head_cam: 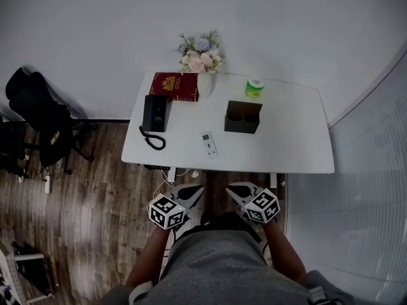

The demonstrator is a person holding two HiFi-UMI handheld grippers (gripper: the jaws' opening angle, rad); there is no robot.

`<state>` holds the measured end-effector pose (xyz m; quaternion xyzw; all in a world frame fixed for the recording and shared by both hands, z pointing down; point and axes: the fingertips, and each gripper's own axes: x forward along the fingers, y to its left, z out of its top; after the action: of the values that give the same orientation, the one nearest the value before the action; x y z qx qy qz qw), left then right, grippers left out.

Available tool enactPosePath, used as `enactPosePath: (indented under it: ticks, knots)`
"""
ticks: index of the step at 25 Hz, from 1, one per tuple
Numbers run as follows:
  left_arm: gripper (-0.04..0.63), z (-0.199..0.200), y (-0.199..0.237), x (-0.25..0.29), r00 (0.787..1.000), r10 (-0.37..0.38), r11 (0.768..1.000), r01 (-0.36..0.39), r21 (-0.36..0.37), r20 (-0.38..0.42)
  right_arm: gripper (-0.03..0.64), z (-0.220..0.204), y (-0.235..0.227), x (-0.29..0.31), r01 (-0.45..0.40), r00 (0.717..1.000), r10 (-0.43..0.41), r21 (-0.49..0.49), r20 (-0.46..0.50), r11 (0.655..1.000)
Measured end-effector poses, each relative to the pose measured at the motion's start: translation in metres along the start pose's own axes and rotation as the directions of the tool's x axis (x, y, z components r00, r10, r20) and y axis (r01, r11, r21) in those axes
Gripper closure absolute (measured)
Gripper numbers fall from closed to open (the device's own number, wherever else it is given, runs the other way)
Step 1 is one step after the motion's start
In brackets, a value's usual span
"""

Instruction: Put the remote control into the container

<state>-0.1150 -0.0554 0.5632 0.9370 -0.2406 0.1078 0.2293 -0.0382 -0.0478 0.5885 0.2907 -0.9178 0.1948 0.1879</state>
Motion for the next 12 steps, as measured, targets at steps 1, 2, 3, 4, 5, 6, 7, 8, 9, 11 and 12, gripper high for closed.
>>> enactPosePath:
  ticks: [1,2,3,4,5,6,7,8,9,11,12]
  knots:
    - [0.595,-0.0001,0.0006,-0.0005,1.0,-0.001,1.0,0.001,-0.001,0.0,0.6,0.0009,0.0004,0.0015,0.001,1.0,-0.001,-0.001,0.0,1.0]
    - [0.595,-0.0003,0.0005,-0.0009,1.0,-0.002,1.0,0.002,-0.001,0.0,0.6,0.0013,0.0008,0.0025,0.001,1.0,-0.001,-0.001,0.0,1.0]
    - [0.595,-0.0009,0.0,-0.0011,1.0,-0.005,1.0,0.005,-0.002,0.0,0.6,0.001,0.001,0.0032,0.003,1.0,-0.003,0.001,0.0,1.0]
    - [0.595,-0.0017,-0.0006,-0.0014,1.0,-0.008,1.0,0.008,-0.002,-0.001,0.6,0.0002,0.0012,0.0037,0.005,1.0,-0.005,0.003,-0.001,1.0]
    - [0.595,-0.0024,-0.0008,-0.0021,1.0,-0.01,1.0,0.01,-0.003,-0.002,0.6,-0.0004,0.0015,0.0044,0.008,1.0,-0.007,0.005,-0.002,1.0]
    - [0.595,-0.0028,-0.0005,-0.0032,1.0,-0.012,1.0,0.012,-0.004,-0.002,0.6,-0.0007,0.002,0.0052,0.009,1.0,-0.009,0.006,-0.004,1.0]
    - [0.595,-0.0032,0.0002,-0.0044,1.0,-0.012,1.0,0.012,-0.006,-0.002,0.6,-0.0006,0.0025,0.0061,0.01,1.0,-0.01,0.006,-0.006,1.0]
    - [0.595,-0.0036,0.0013,-0.0055,1.0,-0.011,1.0,0.011,-0.007,-0.002,0.6,-0.0006,0.0029,0.0069,0.011,1.0,-0.01,0.006,-0.008,1.0]
    - [0.595,-0.0039,0.0026,-0.0062,1.0,-0.01,1.0,0.01,-0.009,-0.002,0.6,-0.0005,0.0027,0.0077,0.012,1.0,-0.012,0.005,-0.011,1.0]
    - [0.595,-0.0047,0.0057,-0.0061,1.0,-0.009,1.0,0.009,-0.013,-0.004,0.6,-0.0007,0.001,0.0093,0.017,1.0,-0.017,0.002,-0.016,1.0]
    - [0.595,-0.0048,0.0071,-0.0055,1.0,-0.009,1.0,0.009,-0.014,-0.004,0.6,-0.001,-0.0003,0.01,0.02,1.0,-0.02,0.0,-0.02,1.0]
